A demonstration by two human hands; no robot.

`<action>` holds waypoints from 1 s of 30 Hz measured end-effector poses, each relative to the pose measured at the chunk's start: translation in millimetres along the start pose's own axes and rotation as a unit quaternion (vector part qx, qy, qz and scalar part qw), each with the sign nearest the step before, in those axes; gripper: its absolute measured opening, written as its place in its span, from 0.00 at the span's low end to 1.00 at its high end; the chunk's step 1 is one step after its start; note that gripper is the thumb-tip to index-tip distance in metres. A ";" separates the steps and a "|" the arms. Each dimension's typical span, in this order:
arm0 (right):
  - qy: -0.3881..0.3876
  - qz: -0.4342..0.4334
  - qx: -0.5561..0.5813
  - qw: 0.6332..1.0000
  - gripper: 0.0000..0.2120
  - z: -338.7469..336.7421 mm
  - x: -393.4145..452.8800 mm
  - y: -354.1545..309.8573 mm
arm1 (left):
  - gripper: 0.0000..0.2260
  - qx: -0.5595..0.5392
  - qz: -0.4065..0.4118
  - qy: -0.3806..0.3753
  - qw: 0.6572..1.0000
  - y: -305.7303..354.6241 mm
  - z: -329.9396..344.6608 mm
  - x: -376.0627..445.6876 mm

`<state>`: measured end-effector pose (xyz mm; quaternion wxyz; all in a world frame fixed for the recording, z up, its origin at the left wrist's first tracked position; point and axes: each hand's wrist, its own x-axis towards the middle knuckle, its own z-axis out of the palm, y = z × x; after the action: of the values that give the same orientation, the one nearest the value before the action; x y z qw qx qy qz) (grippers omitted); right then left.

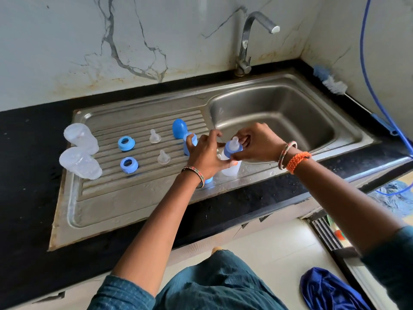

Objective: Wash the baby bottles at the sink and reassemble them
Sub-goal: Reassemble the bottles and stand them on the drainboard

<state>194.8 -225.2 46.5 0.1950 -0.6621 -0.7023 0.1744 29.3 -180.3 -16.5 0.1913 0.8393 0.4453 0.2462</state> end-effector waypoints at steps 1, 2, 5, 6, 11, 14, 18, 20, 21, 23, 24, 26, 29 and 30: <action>0.021 0.015 0.011 1.000 0.16 2.1 -2.2 1.9 | 0.33 0.005 0.005 0.010 1.000 -0.2 1.4 -0.8; 0.043 0.028 0.022 0.998 0.16 5.2 -4.2 3.8 | 0.33 0.007 0.006 0.017 1.000 -0.2 2.9 -1.8; 0.091 0.055 0.040 0.994 0.15 14.7 -7.1 4.7 | 0.31 0.014 0.005 0.024 1.000 2.1 4.4 -3.6; 0.105 0.061 0.043 0.992 0.14 17.2 -7.8 4.0 | 0.30 0.019 0.003 0.025 1.000 3.9 4.1 -3.7; 0.156 0.080 0.061 0.983 0.15 31.1 -13.7 1.9 | 0.28 0.018 -0.002 0.027 0.999 9.9 2.3 -4.3; 0.187 0.106 0.071 0.974 0.16 38.8 -13.8 -3.0 | 0.27 0.014 -0.011 0.018 1.000 11.2 -0.4 -4.5; 0.205 0.122 0.095 0.967 0.16 45.2 -19.8 -5.3 | 0.24 0.013 -0.008 -0.006 1.000 11.1 -2.8 -0.8; 0.171 0.114 0.079 0.975 0.15 41.3 -21.9 -5.6 | 0.24 -0.026 -0.010 -0.042 0.999 11.2 -7.1 5.6; 0.153 0.106 0.063 0.981 0.19 38.4 -23.2 -7.0 | 0.25 -0.047 -0.014 -0.059 0.997 13.0 -10.9 9.6; 0.163 0.100 0.057 0.980 0.38 35.8 -27.7 -10.8 | 0.28 -0.121 -0.027 -0.064 0.990 19.2 -24.8 15.1; 0.208 0.112 0.076 0.969 0.46 35.2 -31.7 -15.1 | 0.27 -0.161 -0.027 -0.048 0.985 20.0 -31.8 17.0; 0.291 0.141 0.140 0.936 0.50 41.0 -39.8 -24.2 | 0.23 -0.173 -0.027 0.018 0.984 13.1 -47.9 12.0; 0.242 0.171 0.167 0.941 0.51 58.8 -40.6 -33.7 | 0.21 -0.138 -0.029 0.102 0.985 -3.4 -81.0 -2.9; 0.198 0.163 0.138 0.957 0.50 67.6 -37.7 -36.5 | 0.21 -0.149 -0.033 0.105 0.983 -8.9 -90.8 -8.2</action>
<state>130.9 -264.2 4.9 0.3886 -0.7554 -0.5014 0.1642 -33.5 -173.2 49.9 0.2747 0.7557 0.4486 0.3901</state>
